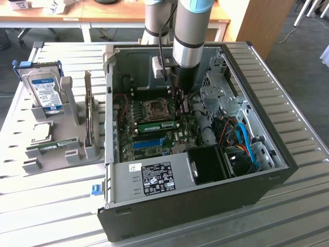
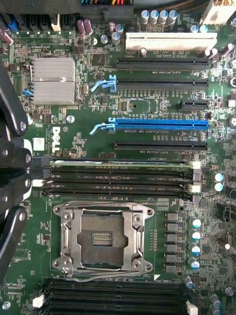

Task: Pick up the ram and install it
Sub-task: 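Press down the ram until it locks into place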

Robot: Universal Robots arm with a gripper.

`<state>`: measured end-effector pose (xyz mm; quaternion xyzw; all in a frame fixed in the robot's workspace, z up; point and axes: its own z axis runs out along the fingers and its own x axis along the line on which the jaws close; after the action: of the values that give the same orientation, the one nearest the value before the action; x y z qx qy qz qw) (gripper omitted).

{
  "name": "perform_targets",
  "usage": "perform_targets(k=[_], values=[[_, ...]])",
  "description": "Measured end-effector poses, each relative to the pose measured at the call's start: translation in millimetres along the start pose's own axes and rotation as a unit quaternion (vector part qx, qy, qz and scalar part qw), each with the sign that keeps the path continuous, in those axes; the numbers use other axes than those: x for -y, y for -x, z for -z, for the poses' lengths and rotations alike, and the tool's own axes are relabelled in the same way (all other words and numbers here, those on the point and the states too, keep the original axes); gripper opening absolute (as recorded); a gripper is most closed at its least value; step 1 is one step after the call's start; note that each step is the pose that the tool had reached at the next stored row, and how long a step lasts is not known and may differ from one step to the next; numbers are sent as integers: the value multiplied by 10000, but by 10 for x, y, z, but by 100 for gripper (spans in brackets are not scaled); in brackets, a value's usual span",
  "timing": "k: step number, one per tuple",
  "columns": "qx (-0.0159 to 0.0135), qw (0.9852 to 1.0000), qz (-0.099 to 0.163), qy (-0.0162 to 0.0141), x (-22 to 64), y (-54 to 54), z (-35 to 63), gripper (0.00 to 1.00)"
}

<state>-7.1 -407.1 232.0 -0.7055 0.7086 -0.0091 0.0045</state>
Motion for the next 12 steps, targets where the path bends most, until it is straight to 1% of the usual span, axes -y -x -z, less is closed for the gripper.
perform_targets(k=[12], values=[[0,10000,0,-1,-1,0,-39,11]])
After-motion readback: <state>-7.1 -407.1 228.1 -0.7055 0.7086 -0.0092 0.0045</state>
